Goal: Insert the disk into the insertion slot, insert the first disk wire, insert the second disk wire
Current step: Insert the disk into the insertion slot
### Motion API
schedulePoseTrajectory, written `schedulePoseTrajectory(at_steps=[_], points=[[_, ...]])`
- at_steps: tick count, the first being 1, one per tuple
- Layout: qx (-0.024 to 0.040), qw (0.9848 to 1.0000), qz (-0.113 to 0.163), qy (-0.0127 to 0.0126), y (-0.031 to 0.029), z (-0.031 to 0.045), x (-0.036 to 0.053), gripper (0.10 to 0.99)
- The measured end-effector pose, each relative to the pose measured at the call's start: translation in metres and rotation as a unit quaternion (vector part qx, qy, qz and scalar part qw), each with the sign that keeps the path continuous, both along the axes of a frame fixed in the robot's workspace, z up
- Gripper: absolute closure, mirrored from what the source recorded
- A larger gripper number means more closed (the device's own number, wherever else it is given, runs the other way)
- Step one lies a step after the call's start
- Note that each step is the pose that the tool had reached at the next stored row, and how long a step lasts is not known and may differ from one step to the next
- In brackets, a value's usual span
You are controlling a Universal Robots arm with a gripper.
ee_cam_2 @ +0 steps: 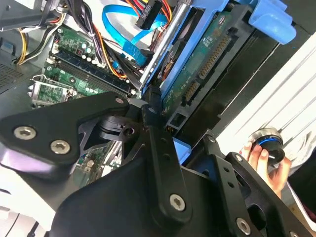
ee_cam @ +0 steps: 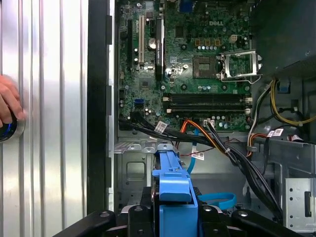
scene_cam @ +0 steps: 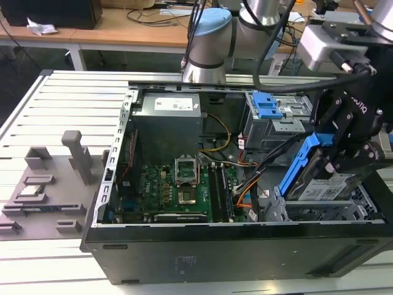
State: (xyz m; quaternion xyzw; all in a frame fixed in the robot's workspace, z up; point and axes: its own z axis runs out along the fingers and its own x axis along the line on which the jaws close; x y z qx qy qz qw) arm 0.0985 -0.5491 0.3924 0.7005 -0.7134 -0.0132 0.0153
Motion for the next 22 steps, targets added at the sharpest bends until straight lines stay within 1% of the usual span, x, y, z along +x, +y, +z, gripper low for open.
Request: schedulePoseTrajectory(at_steps=[2,4,7,10,11,12,15,16,18,19,20,22], points=[[0.0000,1.0000,0.000,0.0000,0.0000,-0.0039,0.0000,0.722],[-0.0002,1.0000,0.000,0.0000,0.0000,-0.0100,0.0000,0.722],[0.0000,1.0000,0.000,0.0001,0.0000,-0.0144,0.0000,0.722],[-0.0002,1.0000,0.000,0.0001,0.0000,-0.0150,0.0000,0.722],[-0.0001,1.0000,0.000,0.0001,0.0000,-0.0150,0.0000,0.710],[-0.0002,1.0000,0.000,0.0001,0.0000,-0.0150,0.0000,0.647],[-0.0001,1.0000,0.000,0.0001,0.0000,-0.0150,0.0000,0.647],[-0.0001,1.0000,0.000,0.0001,0.0000,-0.0150,0.0000,0.659],[-0.0002,1.0000,0.000,0.0001,0.0000,-0.0150,0.0000,0.792],[-0.0002,1.0000,0.000,0.0001,0.0000,-0.0150,0.0000,0.910],[-0.0002,1.0000,0.000,0.0001,0.0000,-0.0150,0.0000,0.973],[-0.0002,1.0000,0.000,0.0001,0.0000,-0.0150,0.0000,0.980]])
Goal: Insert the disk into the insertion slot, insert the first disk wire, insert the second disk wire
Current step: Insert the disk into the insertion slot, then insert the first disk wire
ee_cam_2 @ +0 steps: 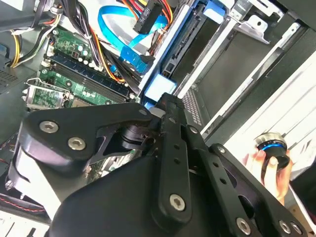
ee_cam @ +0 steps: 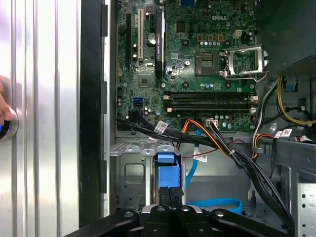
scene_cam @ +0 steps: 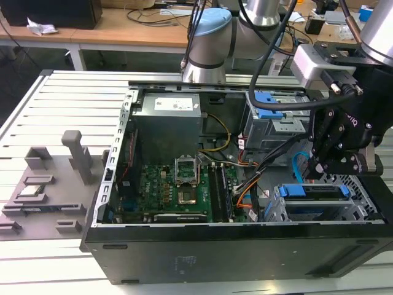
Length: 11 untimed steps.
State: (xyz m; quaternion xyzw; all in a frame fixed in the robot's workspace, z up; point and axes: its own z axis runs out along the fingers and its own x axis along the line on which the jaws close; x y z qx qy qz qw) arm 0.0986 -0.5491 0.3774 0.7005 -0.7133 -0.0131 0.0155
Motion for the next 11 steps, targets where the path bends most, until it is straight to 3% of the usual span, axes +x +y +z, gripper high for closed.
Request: schedulePoseTrajectory(at_steps=[7,11], points=[[0.0000,1.0000,0.000,0.0000,0.0000,0.0000,0.0001,0.980],[0.0000,1.0000,0.000,0.0003,0.0004,-0.0003,0.0235,0.980]])
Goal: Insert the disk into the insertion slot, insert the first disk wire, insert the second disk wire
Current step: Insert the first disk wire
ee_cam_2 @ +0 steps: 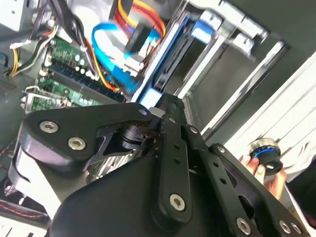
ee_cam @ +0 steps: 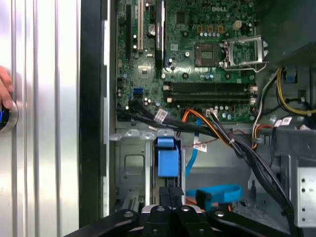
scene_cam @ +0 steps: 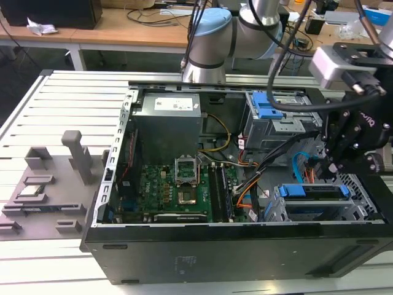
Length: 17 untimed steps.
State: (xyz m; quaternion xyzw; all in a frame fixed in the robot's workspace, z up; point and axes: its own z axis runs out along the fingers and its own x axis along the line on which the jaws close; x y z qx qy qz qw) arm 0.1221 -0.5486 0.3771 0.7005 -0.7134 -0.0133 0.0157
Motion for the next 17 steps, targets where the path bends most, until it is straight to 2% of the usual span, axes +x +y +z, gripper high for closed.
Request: schedulePoseTrajectory(at_steps=[3,5,7,9,10,13,15,16,17], points=[[-0.0002,1.0000,0.000,0.0005,0.0027,-0.0008,0.0139,0.980],[-0.0007,1.0000,0.000,0.0008,0.0068,-0.0017,0.0194,0.980],[-0.0020,1.0000,0.000,0.0009,0.0195,-0.0028,0.0217,0.980],[-0.0026,1.0000,0.000,0.0009,0.0297,-0.0035,0.0225,0.980],[-0.0025,1.0000,0.000,0.0009,0.0328,-0.0041,0.0232,0.980],[-0.0026,1.0000,0.000,0.0011,0.0370,-0.0078,0.0248,0.980],[-0.0026,1.0000,0.000,0.0011,0.0370,-0.0078,0.0249,0.973],[-0.0027,1.0000,0.000,0.0011,0.0370,-0.0079,0.0249,0.918],[-0.0027,1.0000,0.000,0.0011,0.0370,-0.0079,0.0249,0.792]])
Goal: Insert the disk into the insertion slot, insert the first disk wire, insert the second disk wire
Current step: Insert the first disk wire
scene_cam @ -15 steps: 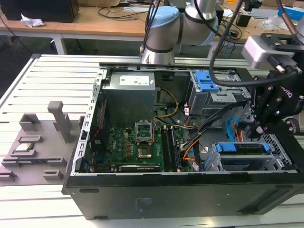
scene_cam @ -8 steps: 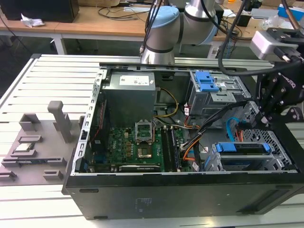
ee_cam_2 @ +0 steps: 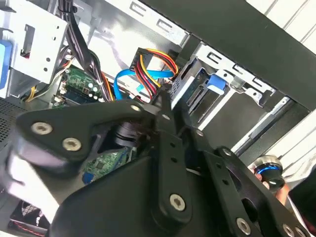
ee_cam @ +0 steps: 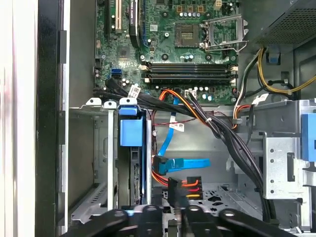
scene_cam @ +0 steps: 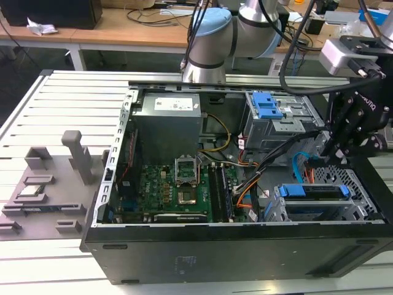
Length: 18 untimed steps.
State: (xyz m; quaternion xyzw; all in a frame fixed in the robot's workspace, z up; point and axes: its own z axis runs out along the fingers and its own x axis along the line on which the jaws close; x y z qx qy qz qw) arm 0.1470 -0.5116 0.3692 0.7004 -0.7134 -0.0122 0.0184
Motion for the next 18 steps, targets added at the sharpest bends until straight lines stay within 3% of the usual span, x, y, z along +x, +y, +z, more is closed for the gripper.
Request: schedulePoseTrajectory(at_steps=[2,3,4,8,12,18], points=[[0.0000,1.0000,0.000,0.0000,0.0000,0.0000,0.0000,0.792],[-0.0015,1.0000,0.000,0.0000,0.0003,-0.0003,0.0000,0.725],[-0.0036,1.0000,0.000,0.0000,0.0011,-0.0010,0.0000,0.725],[-0.0041,1.0000,0.000,0.0000,0.0087,-0.0090,-0.0001,0.725],[-0.0051,1.0000,0.000,0.0000,0.0087,-0.0143,-0.0007,0.725],[-0.0079,1.0000,0.000,0.0000,0.0072,-0.0158,-0.0009,0.725]])
